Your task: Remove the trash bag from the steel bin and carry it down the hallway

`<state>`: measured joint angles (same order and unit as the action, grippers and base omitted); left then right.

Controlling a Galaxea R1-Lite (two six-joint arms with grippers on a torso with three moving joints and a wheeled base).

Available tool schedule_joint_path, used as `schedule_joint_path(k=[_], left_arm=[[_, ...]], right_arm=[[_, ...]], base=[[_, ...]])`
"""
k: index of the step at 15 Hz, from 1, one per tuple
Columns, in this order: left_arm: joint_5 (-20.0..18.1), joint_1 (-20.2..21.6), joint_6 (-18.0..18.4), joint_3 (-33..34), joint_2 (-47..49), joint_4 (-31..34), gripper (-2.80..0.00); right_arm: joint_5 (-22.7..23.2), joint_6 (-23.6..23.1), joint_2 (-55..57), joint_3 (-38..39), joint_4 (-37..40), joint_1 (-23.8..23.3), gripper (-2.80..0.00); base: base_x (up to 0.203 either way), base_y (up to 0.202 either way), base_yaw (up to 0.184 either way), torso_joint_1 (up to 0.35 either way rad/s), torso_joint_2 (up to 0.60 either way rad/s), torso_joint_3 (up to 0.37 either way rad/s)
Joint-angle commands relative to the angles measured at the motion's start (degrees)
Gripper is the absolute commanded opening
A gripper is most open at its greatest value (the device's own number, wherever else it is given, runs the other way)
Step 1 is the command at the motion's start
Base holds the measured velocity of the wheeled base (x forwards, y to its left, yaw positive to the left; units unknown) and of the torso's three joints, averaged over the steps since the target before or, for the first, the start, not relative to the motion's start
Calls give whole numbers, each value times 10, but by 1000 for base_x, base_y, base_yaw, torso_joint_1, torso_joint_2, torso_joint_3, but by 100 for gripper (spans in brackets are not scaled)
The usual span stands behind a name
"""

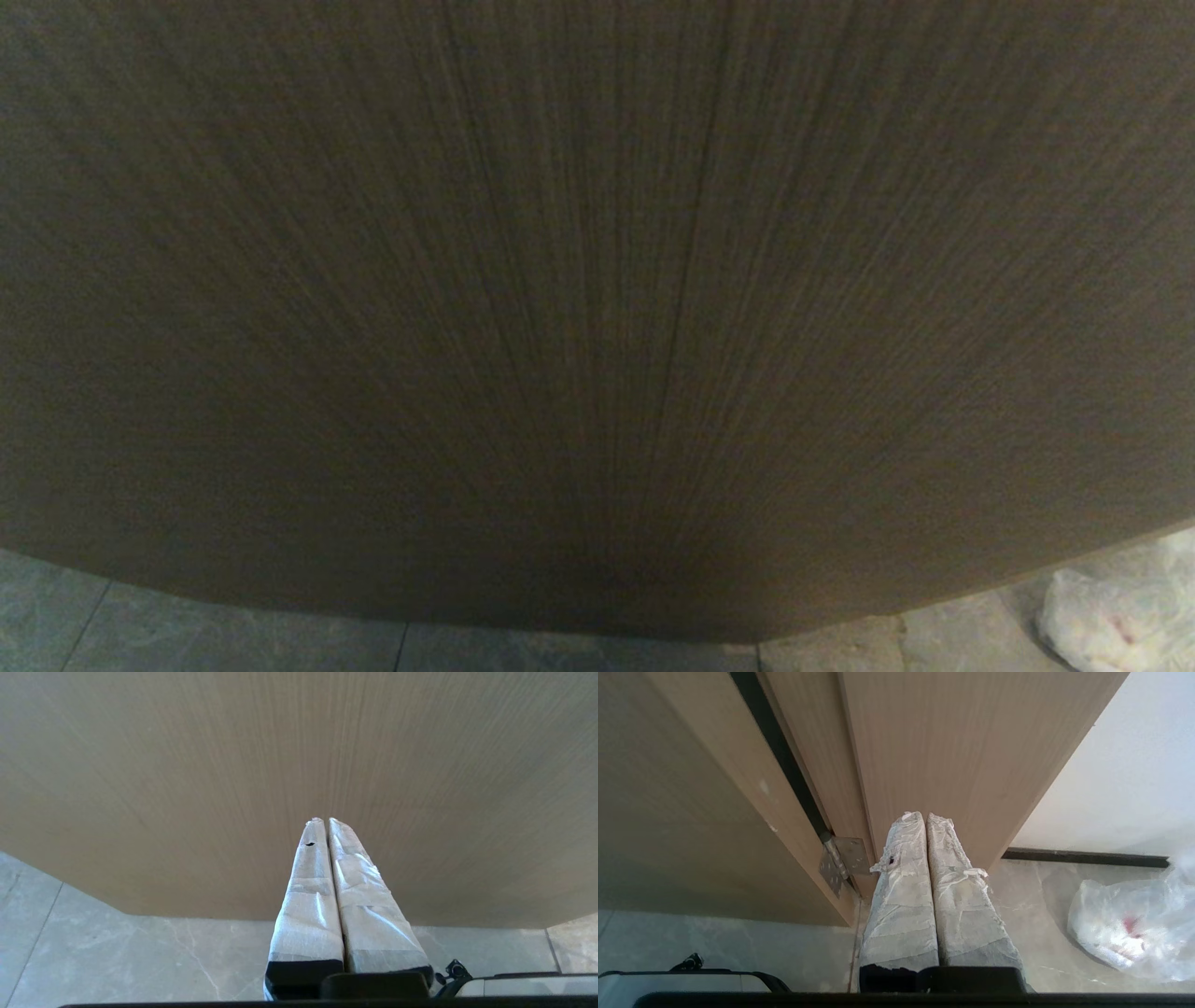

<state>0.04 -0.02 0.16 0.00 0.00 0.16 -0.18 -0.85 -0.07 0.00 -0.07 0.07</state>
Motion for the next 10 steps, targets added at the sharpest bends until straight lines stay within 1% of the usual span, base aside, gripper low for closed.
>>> schedule_joint_path(k=[1,3,8,9,10], left_arm=[[0,0,0,0,0,0,-280],[0,0,-1,0,0,0,-280],[0,0,0,0,0,0,-280],[0,0,4,0,0,0,-280],[0,0,4,0,0,0,-280]], right_arm=[[0,0,1,0,0,-1,-280],[0,0,1,0,0,0,-280],[0,0,1,0,0,-1,-280],[0,0,1,0,0,0,-280],[0,0,1,0,0,0,-280]], base=[[0,0,0,0,0,0],[-127,1,-3,3,4,0],[-193,0,-1,0,3,7],[-147,0,0,6,7,7],[-63,0,-4,11,2,0]])
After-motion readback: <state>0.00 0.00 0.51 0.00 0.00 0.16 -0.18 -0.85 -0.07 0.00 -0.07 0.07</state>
